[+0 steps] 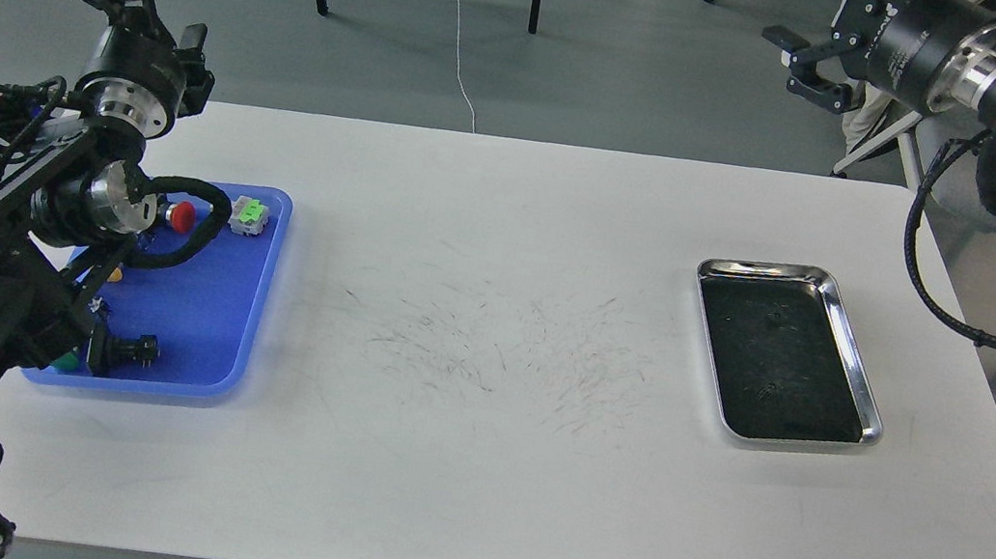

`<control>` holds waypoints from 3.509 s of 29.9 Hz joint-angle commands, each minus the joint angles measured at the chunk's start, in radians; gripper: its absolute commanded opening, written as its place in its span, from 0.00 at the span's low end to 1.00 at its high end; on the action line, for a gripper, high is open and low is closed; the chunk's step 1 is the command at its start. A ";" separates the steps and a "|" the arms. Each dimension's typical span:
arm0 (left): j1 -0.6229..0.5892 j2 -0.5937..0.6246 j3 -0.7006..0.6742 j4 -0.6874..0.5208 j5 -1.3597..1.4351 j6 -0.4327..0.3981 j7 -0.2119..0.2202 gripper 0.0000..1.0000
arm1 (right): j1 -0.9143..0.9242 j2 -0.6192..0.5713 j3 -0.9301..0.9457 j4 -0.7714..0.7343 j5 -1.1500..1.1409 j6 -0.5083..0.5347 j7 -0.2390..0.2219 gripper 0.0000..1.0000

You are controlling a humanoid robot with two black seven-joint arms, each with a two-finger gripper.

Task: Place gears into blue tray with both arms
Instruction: 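Reach the right gripper into the metal tray and grasp a black gear, then lift the black gear with the right gripper toward the table center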

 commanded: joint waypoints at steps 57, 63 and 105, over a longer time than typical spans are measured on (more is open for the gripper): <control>0.012 0.024 0.009 0.011 0.003 -0.002 -0.061 0.98 | -0.289 0.303 -0.456 -0.264 -1.014 -0.131 -0.128 0.73; 0.012 0.033 0.010 0.011 0.003 -0.002 -0.061 0.98 | -0.312 0.315 -0.456 -0.295 -1.014 -0.132 -0.128 0.72; 0.014 0.059 0.012 0.012 0.003 -0.002 -0.060 0.98 | 0.115 0.239 -0.389 -0.048 -0.891 -0.111 -0.128 0.04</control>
